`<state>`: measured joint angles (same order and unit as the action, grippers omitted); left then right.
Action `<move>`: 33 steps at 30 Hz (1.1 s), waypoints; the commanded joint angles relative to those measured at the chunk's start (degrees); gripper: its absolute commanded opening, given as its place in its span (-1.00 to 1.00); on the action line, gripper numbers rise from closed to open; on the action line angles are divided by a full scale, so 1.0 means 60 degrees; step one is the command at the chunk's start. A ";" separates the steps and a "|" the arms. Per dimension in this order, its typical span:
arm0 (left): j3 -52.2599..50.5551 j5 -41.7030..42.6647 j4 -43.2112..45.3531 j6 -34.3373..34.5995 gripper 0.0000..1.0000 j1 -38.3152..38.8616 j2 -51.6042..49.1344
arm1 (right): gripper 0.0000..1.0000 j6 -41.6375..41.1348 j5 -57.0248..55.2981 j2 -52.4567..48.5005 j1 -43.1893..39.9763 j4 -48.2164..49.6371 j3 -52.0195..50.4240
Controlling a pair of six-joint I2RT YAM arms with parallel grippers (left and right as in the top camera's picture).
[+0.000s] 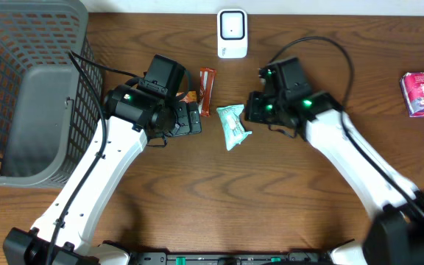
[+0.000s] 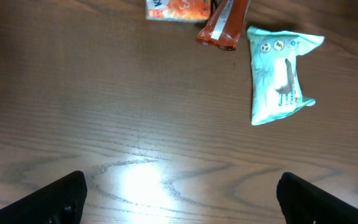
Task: Scan the item barcode
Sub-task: 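Lift the green wrapper with the right gripper toward the scanner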
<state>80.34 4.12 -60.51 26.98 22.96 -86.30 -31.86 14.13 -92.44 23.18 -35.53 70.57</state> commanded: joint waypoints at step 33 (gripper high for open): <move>0.0026 -0.0058 -0.0055 -0.0055 0.96 -0.0029 -0.0029 | 0.25 0.1337 -0.5111 -0.3089 0.2718 0.1249 -0.0033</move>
<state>80.34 4.14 -60.53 27.00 22.96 -86.30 -24.97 -12.75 -108.44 38.59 -28.80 70.54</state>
